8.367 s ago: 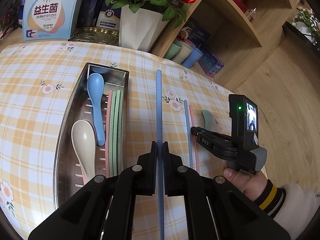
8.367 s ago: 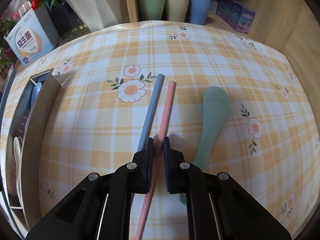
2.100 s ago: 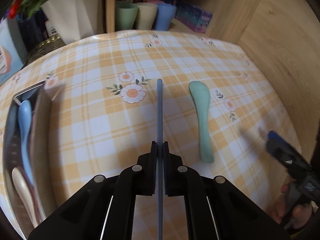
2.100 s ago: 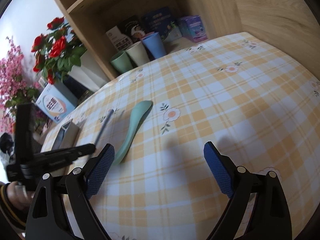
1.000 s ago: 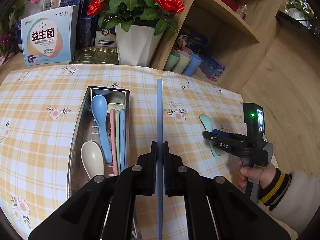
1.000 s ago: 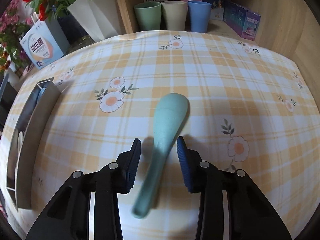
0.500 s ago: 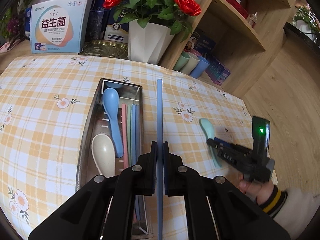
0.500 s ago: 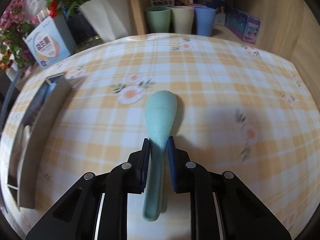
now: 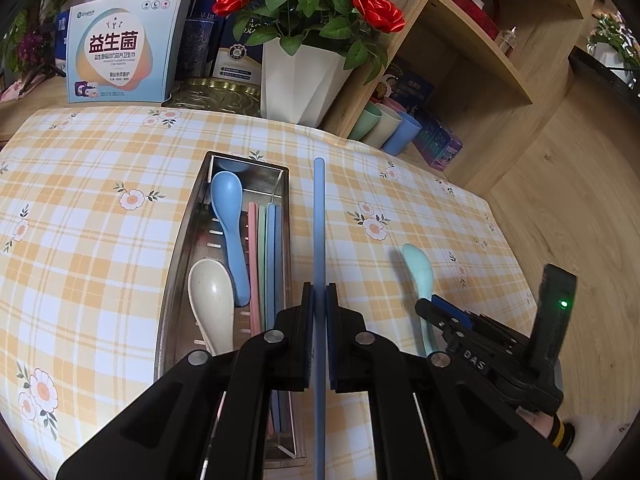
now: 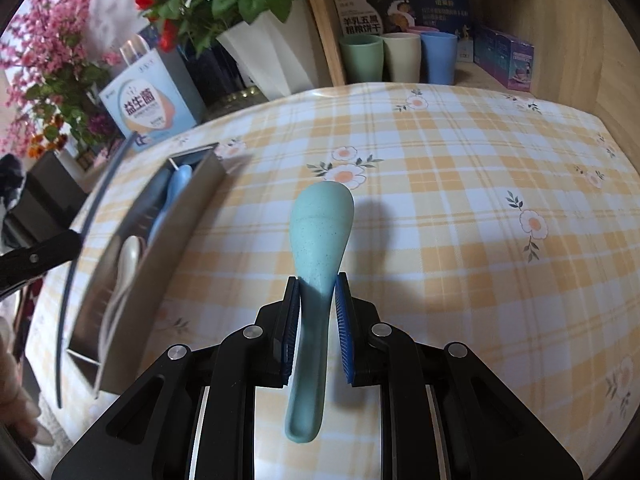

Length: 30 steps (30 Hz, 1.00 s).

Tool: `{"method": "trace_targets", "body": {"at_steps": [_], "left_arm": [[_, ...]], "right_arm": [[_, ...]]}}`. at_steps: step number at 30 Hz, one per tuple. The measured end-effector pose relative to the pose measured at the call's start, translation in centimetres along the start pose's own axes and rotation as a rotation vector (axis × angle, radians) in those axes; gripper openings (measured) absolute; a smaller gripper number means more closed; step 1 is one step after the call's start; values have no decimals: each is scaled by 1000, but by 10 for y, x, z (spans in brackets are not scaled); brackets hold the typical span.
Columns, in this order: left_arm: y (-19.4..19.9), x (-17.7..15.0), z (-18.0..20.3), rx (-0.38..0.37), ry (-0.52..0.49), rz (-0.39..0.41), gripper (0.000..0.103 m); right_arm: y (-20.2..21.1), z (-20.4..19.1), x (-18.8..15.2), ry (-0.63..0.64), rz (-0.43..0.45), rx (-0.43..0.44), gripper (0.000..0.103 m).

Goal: Organize utensils
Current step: 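Lower the blue chopstick into the caddy with the left tool while the right tool lifts the spoon, then open the left tool over the caddy and withdraw it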

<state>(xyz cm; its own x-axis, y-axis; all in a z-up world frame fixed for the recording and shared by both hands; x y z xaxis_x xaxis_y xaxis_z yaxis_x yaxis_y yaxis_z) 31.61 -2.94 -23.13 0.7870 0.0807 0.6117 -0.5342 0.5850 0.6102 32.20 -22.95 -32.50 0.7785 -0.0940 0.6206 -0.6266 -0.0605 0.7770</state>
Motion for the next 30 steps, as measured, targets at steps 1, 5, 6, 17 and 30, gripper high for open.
{"method": "trace_targets", "body": {"at_steps": [1,5,6,17,30], "left_arm": [[1,0,0,1,0,0,6],[5,1,-6,14,13,2,6],[5,1,-8,17,18,2,6],[-29,8,-52,57,113,-90,6],[-45,19,-64,72,66,-147,10]], "right_arm": [[4,-1,-1,-8,4,13,18],[10,-3,-1,-29,12,36,18],[11,-3,-1,-33,16,40,18],[29,0,11,-91,54,86,18],[42,5,18,-115,61,99,18]]}}
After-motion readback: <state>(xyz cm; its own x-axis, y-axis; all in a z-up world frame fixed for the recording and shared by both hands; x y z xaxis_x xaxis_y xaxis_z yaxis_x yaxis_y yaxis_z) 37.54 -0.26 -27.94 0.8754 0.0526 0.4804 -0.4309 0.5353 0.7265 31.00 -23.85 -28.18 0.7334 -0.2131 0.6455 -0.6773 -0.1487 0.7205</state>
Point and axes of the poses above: each gripper's, at about its wrist camera, not at the fingertips, and y roughly against the way its jaws point, z to its right, x to its top, the point moved 6 cm from there along -y, roughly the way its jaws point, and after that the axes turned 12 degrees about -x, right-handed, at the moved point
